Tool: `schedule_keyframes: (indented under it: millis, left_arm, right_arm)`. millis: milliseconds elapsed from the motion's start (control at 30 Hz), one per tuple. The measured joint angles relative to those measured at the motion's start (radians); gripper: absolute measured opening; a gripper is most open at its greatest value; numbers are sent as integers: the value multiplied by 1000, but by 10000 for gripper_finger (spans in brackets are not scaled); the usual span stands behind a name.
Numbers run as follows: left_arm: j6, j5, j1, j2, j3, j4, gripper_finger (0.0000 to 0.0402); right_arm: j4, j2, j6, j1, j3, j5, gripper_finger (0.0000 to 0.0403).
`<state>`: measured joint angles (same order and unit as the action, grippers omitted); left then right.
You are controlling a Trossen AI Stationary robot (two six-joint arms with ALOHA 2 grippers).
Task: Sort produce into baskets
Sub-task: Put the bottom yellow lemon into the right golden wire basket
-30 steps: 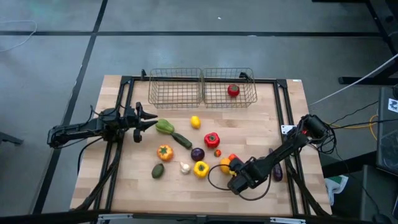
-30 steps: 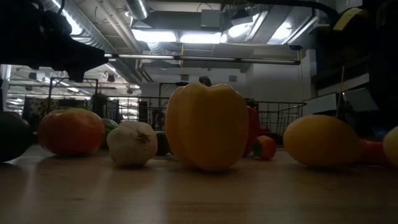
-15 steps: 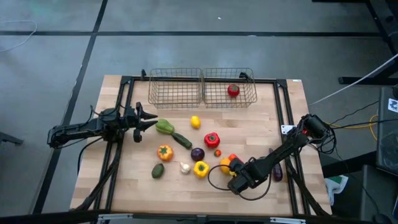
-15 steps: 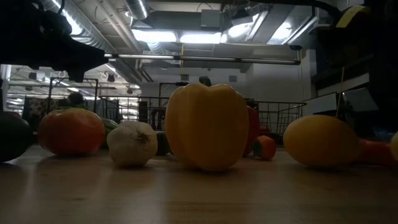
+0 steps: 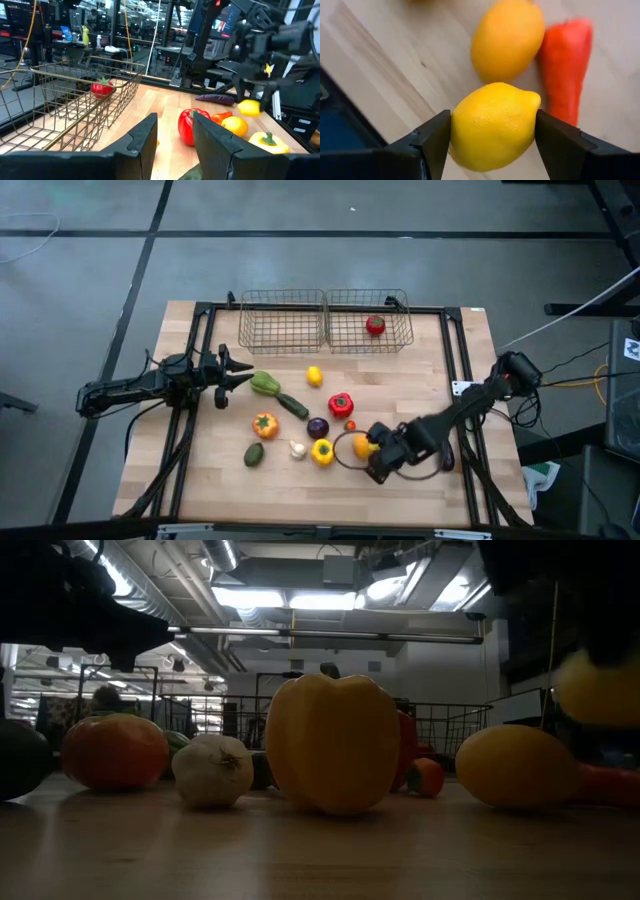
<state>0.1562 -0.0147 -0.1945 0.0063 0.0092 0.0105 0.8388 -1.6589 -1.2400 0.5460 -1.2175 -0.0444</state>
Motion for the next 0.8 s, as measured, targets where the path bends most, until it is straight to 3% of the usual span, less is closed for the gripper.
schedule_keyframes:
  millis: [433, 800]
  left_arm:
    - [1, 0, 0, 0, 0, 0, 121]
    - [-13, 0, 0, 0, 0, 0, 121]
  right_arm:
    - [0, 200, 528, -359, 0, -57, 255]
    - [-16, 290, 959, -750, -1, -333, 255]
